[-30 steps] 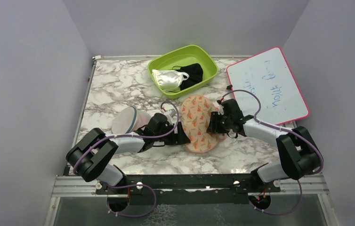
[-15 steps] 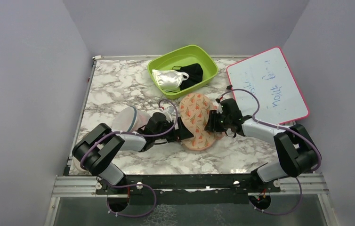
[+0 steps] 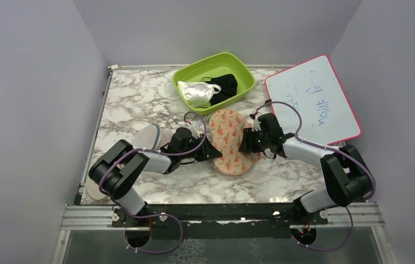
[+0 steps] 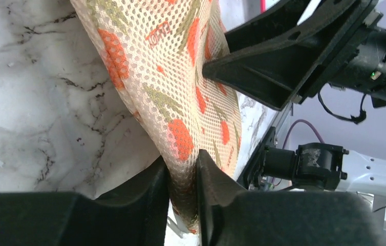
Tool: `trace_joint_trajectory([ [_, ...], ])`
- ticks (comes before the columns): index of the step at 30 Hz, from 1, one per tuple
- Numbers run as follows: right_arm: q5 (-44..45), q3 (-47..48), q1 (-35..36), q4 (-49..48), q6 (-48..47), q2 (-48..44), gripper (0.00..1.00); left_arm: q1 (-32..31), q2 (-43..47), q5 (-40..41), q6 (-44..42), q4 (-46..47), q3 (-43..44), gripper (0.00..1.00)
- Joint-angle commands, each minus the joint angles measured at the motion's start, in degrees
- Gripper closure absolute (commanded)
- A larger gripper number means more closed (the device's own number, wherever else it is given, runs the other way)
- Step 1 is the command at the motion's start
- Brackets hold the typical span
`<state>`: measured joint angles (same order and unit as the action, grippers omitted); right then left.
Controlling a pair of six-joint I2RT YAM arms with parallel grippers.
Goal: Unzip the laundry bag and remove the bra
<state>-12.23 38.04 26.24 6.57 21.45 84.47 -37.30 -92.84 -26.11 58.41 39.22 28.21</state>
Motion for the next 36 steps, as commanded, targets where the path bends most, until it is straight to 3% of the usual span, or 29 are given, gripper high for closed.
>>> trace_joint_trajectory([
  [1,-6.2,3.6,0.3,-1.5,-2.6,1.1,0.53,-0.4,6.0,-2.4,2.2,3.5,-3.0,0.87],
  [5,-9.7,6.5,1.7,-3.4,-2.2,4.1,0.49,-0.8,12.7,-0.7,4.6,3.3,-6.6,1.0],
  [11,-12.2,11.8,4.0,-4.1,-1.5,6.9,0.4,-0.9,23.2,7.2,8.3,3.2,-12.8,1.0],
  [16,-14.1,11.5,4.2,-4.4,-2.8,2.6,0.28,-0.9,30.0,15.9,11.5,0.3,-15.6,1.0],
  [20,-11.2,11.3,4.4,-0.4,-4.7,-3.5,0.21,-0.8,32.1,21.8,12.8,-7.1,-12.7,1.0],
  [26,-5.7,11.4,4.4,6.7,-8.5,-13.2,0.16,-0.8,32.3,30.1,12.7,-26.0,-3.3,1.0],
  [29,-6.5,11.4,4.5,9.2,-10.0,-15.7,0.16,-0.8,32.3,32.2,11.7,-31.2,-0.3,1.0],
  [36,-15.1,4.8,12.4,-1.5,-4.4,-19.5,0.18,-0.8,33.7,37.1,16.5,-42.6,3.6,1.0],
])
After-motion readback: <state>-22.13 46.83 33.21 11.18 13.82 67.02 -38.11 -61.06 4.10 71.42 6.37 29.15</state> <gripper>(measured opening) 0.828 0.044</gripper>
